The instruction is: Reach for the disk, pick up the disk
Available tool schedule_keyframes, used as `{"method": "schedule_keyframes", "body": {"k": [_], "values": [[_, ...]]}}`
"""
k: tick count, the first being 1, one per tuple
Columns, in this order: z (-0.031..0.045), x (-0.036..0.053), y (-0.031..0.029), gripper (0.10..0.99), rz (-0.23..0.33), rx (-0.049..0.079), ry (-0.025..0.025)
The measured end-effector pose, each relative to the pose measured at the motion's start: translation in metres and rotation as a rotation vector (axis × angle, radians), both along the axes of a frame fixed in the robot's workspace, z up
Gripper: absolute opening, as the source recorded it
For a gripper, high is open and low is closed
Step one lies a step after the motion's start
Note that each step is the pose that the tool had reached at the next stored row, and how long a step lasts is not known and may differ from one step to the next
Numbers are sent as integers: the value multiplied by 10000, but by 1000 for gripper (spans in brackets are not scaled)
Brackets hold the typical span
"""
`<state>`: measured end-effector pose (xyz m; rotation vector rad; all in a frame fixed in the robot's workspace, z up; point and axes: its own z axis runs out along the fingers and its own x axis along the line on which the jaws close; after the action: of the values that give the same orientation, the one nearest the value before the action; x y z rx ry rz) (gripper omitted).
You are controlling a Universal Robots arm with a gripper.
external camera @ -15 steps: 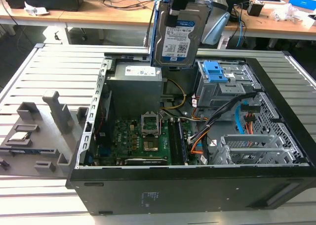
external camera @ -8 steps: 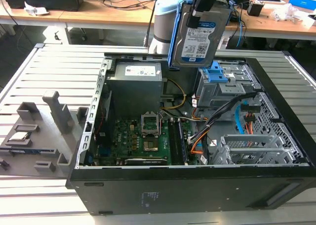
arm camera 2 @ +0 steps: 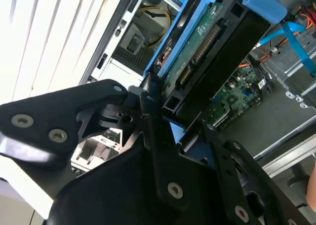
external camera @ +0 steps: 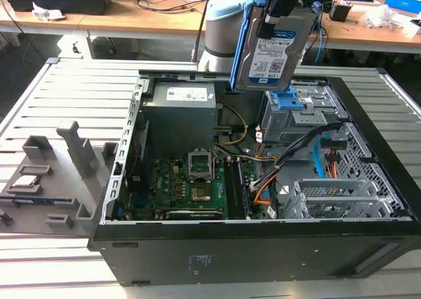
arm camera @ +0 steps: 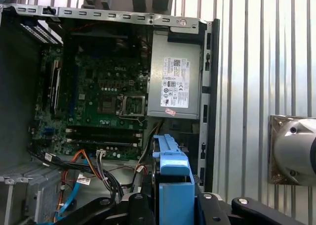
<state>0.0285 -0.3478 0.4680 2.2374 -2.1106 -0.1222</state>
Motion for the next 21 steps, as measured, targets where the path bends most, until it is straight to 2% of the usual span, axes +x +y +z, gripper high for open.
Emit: {"method": "schedule_keyframes", "body": {"k": [2,3,4,5,6,11,17,21], "values": [[-1,0,-75,365,1,0,0],[-1,0,-140,365,1,0,0],[-2,0,-174,365,0,0,0],[-2,0,-237,365,0,0,0],[-3,0,-347,365,0,-1,0],[-5,0,-594,365,1,-5,0],[-7,0,-781,365,0,-9,0],[-8,0,-885,365,0,-14,0]]}}
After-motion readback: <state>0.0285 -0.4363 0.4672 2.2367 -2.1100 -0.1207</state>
